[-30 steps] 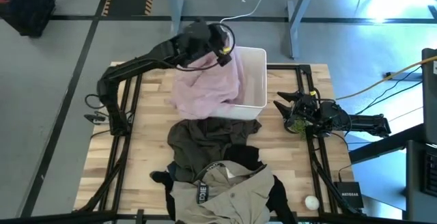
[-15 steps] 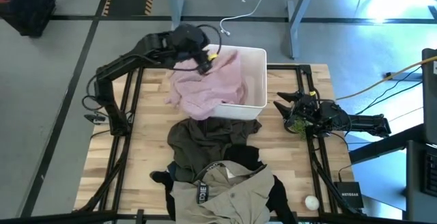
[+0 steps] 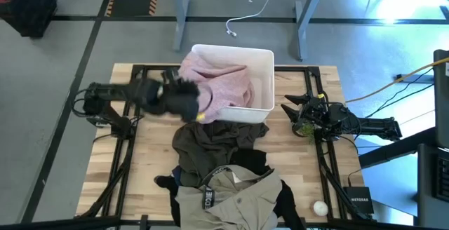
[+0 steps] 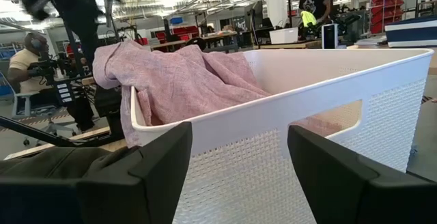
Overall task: Sort clothes
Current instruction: Put the pink shirt into the white laundry bin
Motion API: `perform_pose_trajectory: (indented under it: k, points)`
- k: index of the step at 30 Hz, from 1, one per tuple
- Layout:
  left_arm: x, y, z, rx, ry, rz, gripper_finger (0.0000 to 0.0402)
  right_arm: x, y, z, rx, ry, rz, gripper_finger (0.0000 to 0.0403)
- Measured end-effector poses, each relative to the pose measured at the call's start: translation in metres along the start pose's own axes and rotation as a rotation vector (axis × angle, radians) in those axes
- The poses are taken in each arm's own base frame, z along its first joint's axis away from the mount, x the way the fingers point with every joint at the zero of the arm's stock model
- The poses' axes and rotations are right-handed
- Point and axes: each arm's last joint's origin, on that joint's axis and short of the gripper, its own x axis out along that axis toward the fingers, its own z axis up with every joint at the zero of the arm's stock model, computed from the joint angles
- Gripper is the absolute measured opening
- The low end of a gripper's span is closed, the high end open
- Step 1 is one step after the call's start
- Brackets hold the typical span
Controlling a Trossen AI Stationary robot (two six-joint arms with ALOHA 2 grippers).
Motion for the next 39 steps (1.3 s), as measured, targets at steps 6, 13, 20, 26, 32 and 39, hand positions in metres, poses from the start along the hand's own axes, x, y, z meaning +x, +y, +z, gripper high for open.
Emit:
perform_pose_trajectory:
  k: [6, 13, 20, 26, 32, 39]
  points:
    - [-0.003, -0.056, -0.038, 0.046, -0.001, 0.017, 0.0170, 0.000, 0.000, 0.000, 0.000, -0.002, -0.002, 0.0259]
    - [-0.001, -0.062, -0.089, -0.053, 0.007, 0.026, 0.0170, 0.000, 0.000, 0.000, 0.001, -0.002, -0.002, 0.0259]
    - [0.021, -0.060, -0.120, -0.071, -0.097, 0.068, 0.0170, 0.000, -0.001, 0.001, -0.004, -0.008, -0.035, 0.0259]
    - [0.044, -0.071, -0.125, 0.036, -0.150, 0.098, 0.0170, 0.000, -0.001, 0.000, -0.029, -0.008, -0.052, 0.0259]
    - [0.064, -0.071, -0.118, 0.058, -0.176, 0.172, 0.0170, 0.000, -0.001, 0.000, -0.030, -0.008, -0.052, 0.0259]
    - [0.071, -0.068, -0.109, 0.058, -0.196, 0.189, 0.0134, 0.000, -0.001, 0.000, -0.030, -0.007, -0.052, 0.0259]
